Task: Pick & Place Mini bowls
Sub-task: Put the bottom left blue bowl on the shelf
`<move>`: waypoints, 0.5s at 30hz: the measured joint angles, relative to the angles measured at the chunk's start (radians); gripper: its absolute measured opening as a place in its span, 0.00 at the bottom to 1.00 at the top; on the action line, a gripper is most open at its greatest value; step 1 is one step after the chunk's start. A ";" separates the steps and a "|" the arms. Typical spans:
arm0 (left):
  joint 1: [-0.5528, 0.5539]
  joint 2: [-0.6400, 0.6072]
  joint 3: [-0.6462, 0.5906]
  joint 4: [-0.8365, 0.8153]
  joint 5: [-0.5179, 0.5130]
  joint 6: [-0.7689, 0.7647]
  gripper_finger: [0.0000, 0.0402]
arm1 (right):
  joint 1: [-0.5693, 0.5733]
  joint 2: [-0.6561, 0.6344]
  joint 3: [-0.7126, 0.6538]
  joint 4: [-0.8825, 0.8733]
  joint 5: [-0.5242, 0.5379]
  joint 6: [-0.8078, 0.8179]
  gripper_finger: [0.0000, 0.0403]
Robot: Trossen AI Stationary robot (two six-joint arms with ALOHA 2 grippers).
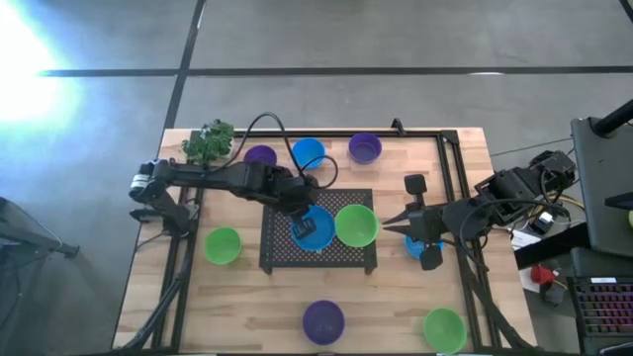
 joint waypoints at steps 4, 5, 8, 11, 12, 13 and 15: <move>0.000 0.000 0.000 0.010 -0.002 0.000 0.08 | 0.000 0.000 0.000 0.000 0.000 0.000 0.08; 0.000 0.000 0.000 0.011 -0.002 0.000 0.09 | 0.000 0.000 0.000 0.000 0.000 0.000 0.08; 0.000 0.000 0.000 0.014 -0.002 0.009 0.12 | 0.000 0.000 0.000 0.000 0.000 0.001 0.08; 0.000 0.000 0.000 0.025 -0.002 0.018 0.13 | 0.000 0.000 0.000 0.000 0.000 0.000 0.08; 0.000 0.000 0.000 0.026 -0.002 0.029 0.14 | 0.000 0.000 0.000 0.000 0.000 0.000 0.08; 0.000 0.000 0.000 0.026 -0.002 0.047 0.14 | 0.000 0.000 0.000 0.000 0.000 0.000 0.08; 0.002 0.000 0.004 0.020 -0.002 0.074 0.14 | 0.000 0.000 0.000 0.000 0.000 0.000 0.08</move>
